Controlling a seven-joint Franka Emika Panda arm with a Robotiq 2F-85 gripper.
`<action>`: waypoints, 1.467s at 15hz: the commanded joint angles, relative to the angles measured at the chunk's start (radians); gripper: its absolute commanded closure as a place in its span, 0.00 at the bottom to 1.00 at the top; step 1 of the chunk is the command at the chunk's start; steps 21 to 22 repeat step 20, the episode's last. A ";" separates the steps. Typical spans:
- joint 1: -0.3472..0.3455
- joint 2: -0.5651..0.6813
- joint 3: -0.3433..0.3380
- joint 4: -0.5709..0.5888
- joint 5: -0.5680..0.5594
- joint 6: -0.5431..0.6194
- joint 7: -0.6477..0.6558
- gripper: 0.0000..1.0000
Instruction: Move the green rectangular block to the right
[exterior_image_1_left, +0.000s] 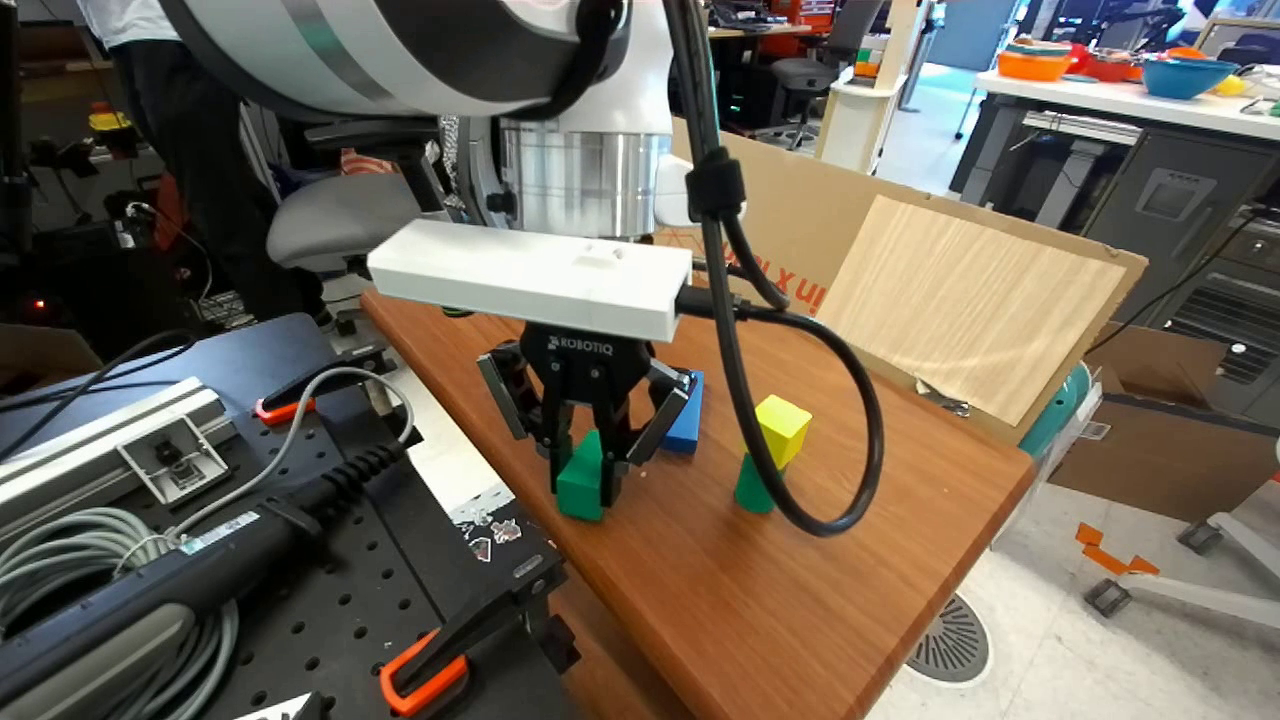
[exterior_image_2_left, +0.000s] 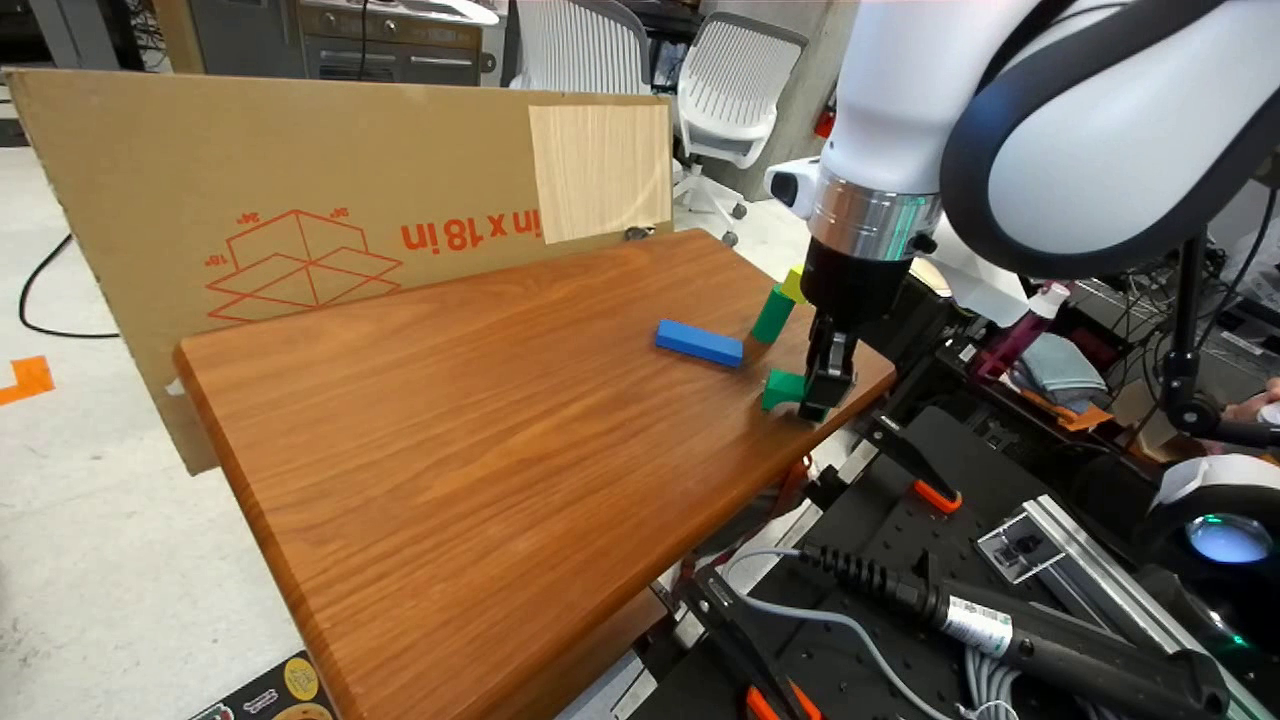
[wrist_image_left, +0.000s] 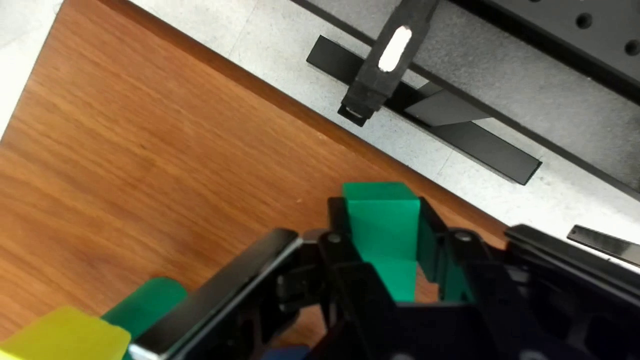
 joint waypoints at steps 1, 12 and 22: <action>0.029 0.018 -0.029 0.001 -0.035 0.021 0.054 0.34; 0.013 -0.328 0.075 -0.094 0.317 -0.096 0.069 0.00; 0.029 -0.451 0.062 -0.093 0.377 -0.252 0.076 0.00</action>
